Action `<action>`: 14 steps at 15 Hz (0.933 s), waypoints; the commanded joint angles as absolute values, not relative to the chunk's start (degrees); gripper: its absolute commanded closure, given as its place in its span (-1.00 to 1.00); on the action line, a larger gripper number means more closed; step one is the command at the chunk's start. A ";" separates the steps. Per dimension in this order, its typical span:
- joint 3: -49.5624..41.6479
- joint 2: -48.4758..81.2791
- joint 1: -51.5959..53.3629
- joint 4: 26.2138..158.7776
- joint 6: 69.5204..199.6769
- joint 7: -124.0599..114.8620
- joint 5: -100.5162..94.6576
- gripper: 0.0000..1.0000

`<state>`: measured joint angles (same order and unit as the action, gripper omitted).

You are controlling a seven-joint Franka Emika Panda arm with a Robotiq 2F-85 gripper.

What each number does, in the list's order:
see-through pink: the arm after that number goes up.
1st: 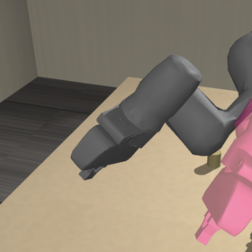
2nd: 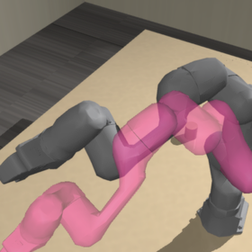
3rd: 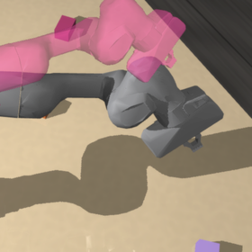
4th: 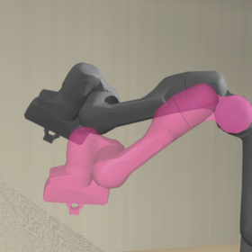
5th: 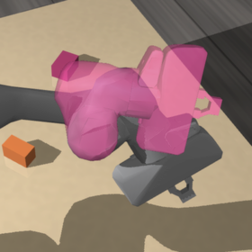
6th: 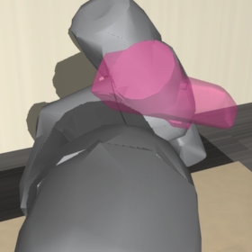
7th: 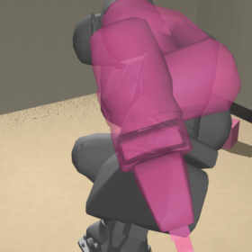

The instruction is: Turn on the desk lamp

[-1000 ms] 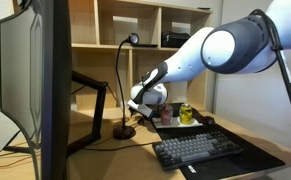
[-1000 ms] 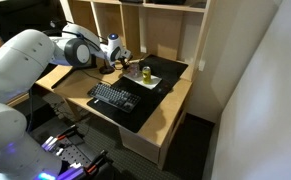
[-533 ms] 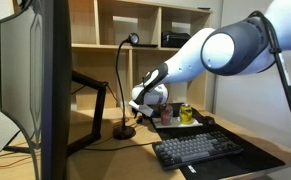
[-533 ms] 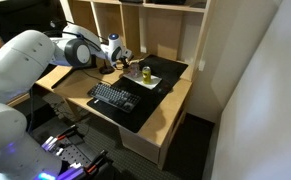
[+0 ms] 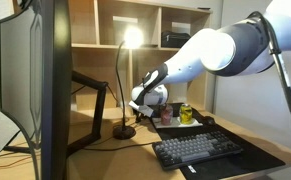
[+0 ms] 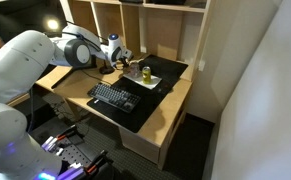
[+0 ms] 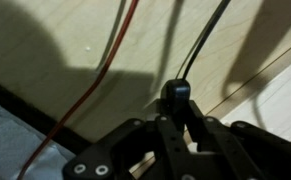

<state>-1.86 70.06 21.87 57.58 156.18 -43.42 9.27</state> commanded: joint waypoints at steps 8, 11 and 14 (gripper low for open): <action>-2.50 68.50 21.67 58.50 155.06 -44.17 9.21 -0.07; -1.52 65.61 20.93 60.68 154.08 -42.65 9.40 -0.53; -0.42 61.61 20.06 63.81 151.95 -40.77 9.66 -0.92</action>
